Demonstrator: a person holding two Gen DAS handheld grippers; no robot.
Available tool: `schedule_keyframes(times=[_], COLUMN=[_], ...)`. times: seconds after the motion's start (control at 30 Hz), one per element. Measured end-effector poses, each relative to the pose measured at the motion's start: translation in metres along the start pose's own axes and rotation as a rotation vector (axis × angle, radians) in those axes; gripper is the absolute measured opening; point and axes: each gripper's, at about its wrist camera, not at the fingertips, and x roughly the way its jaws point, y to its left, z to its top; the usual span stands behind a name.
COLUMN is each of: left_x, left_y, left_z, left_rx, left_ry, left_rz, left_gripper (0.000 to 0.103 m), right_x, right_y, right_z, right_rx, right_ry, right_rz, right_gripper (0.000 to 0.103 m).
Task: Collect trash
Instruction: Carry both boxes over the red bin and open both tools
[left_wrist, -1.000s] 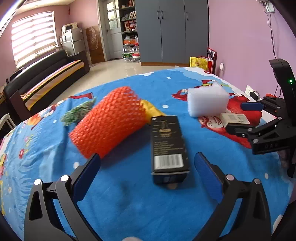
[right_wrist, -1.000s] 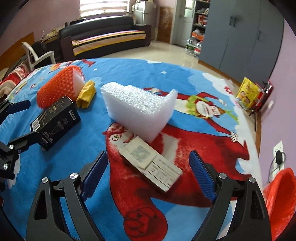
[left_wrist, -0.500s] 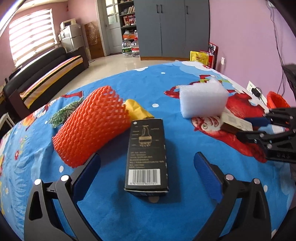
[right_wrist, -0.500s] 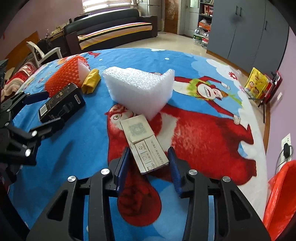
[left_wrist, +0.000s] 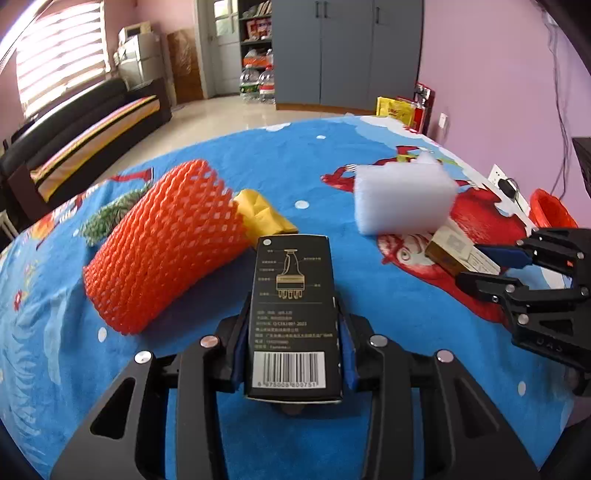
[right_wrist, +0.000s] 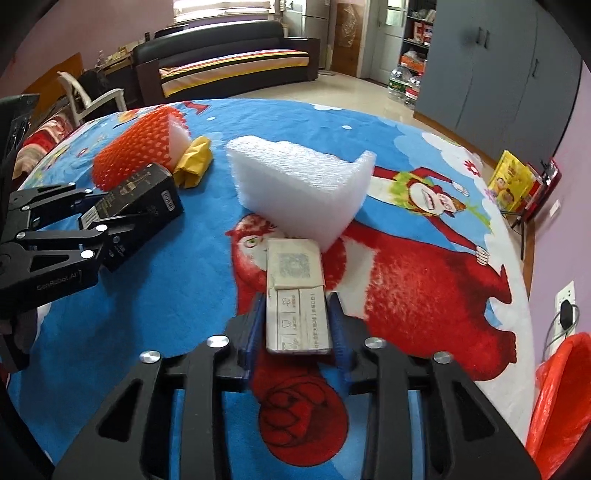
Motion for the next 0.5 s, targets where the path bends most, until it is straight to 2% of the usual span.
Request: schedule_keyframes(times=[0.13, 0.33, 0.5], left_x=[-0.009, -0.027, -0.047], left_y=[-0.007, -0.019, -0.037], left_z=[-0.004, -0.005, -0.003], left_rx=[0.047, 0.046, 0.073], left_ry=[-0.032, -0.086, -0.181], left_rz=[0.013, -0.007, 0.005], left_gripper=[0.038, 0.038, 0.038], right_x=[-0.007, -0.032, -0.056], right_y=[-0.001, -0.005, -0.009], right_z=[-0.002, -0.004, -0.01], right_rx=[-0.011, 0.009, 0.023], right_ry=[-0.02, -0.091, -0.163], right_rz=[-0.015, -0.021, -0.055], right_gripper=[0.031, 0.031, 0.031])
